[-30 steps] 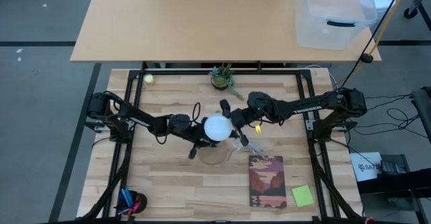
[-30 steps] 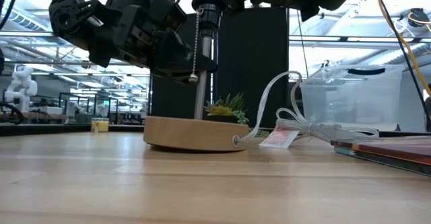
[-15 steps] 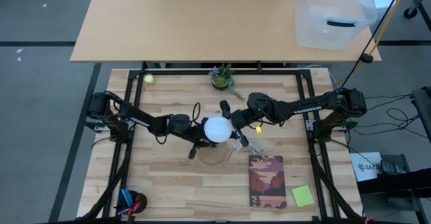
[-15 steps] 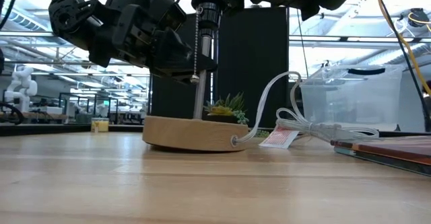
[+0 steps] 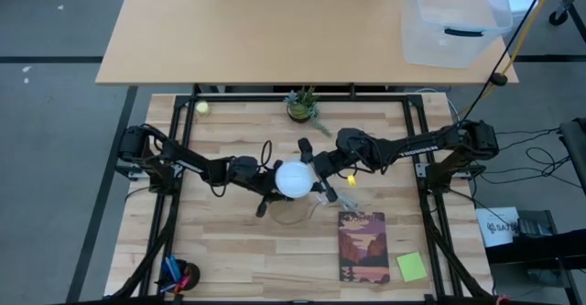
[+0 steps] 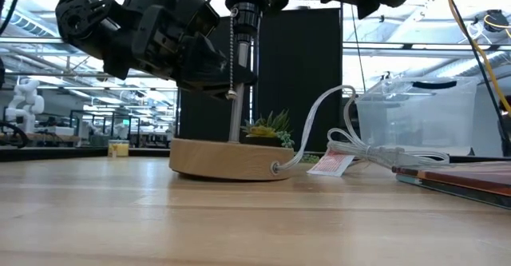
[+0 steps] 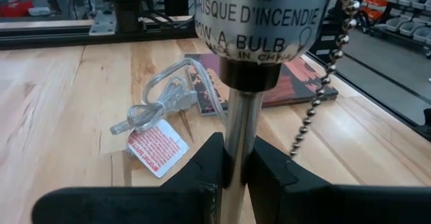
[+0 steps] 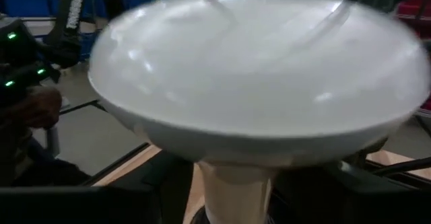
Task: Screw lightbulb
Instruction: Remove the white lightbulb from the silver lamp
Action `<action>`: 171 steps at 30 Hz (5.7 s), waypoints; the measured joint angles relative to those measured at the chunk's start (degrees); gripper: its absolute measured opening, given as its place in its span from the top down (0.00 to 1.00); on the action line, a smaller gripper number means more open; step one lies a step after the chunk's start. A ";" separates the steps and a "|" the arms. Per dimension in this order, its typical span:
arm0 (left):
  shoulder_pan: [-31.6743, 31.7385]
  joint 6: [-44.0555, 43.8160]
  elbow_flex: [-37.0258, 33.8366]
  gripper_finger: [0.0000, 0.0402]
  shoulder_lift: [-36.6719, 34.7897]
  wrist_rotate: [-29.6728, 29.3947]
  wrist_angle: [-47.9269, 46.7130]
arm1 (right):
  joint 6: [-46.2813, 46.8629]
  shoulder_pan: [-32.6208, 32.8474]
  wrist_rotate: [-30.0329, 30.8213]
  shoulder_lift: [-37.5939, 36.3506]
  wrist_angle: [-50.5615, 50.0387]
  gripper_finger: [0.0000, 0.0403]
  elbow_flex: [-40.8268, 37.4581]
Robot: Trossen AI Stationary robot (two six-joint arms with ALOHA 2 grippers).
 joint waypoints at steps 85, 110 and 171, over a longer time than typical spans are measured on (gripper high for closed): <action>0.87 -5.50 0.17 0.89 -0.13 -21.58 -0.98 | -2.55 6.40 50.74 3.72 4.89 0.55 -0.12; 0.98 0.65 0.10 0.89 0.00 -4.88 -0.56 | -6.88 -2.47 7.99 -0.37 -1.59 0.55 -0.25; 0.74 -1.14 0.02 0.89 0.04 -16.60 0.12 | 3.33 7.99 43.07 -3.01 -8.28 0.35 -0.05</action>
